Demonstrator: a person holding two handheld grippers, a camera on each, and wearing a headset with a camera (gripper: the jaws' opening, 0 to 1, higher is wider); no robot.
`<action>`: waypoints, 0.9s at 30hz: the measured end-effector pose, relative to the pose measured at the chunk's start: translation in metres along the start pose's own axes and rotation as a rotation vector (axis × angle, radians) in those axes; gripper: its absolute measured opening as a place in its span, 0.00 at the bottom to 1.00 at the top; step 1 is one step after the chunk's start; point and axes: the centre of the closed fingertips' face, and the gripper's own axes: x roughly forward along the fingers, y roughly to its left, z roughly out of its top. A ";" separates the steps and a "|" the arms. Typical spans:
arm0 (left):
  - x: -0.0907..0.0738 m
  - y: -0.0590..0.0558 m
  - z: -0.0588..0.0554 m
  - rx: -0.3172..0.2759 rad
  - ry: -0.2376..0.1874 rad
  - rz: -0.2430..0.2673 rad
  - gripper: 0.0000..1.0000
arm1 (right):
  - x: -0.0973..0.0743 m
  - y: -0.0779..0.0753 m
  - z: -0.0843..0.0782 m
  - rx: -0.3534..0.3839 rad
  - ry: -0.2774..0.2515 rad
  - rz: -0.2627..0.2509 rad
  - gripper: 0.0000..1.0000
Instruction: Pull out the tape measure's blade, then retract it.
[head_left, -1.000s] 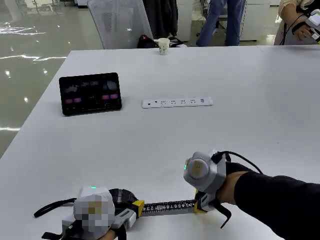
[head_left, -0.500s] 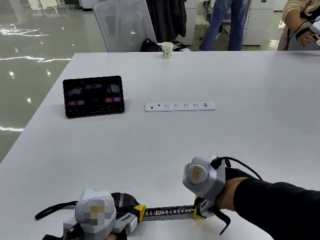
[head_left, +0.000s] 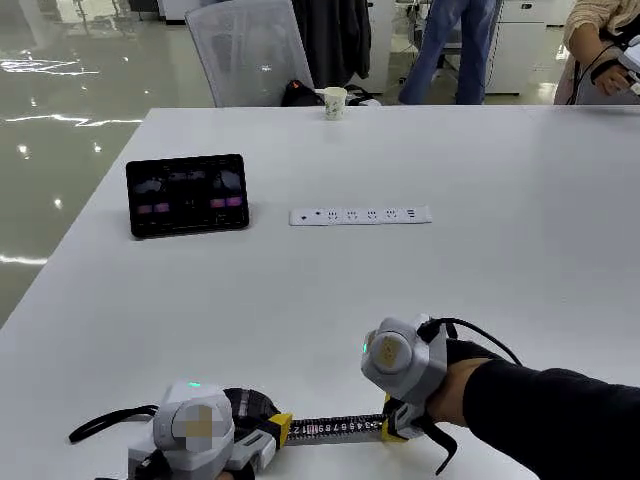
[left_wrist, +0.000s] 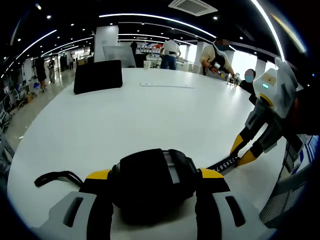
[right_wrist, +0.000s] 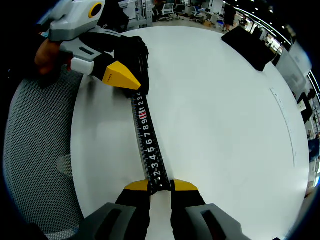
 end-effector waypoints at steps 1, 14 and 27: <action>0.000 0.000 0.000 0.000 0.001 0.000 0.62 | 0.000 0.000 0.000 0.000 0.000 -0.001 0.12; 0.000 0.001 -0.001 -0.019 0.002 -0.009 0.61 | 0.003 0.001 0.006 -0.003 -0.004 0.004 0.12; 0.001 0.001 0.000 -0.012 0.008 -0.009 0.61 | 0.005 0.003 0.014 -0.036 -0.028 0.016 0.11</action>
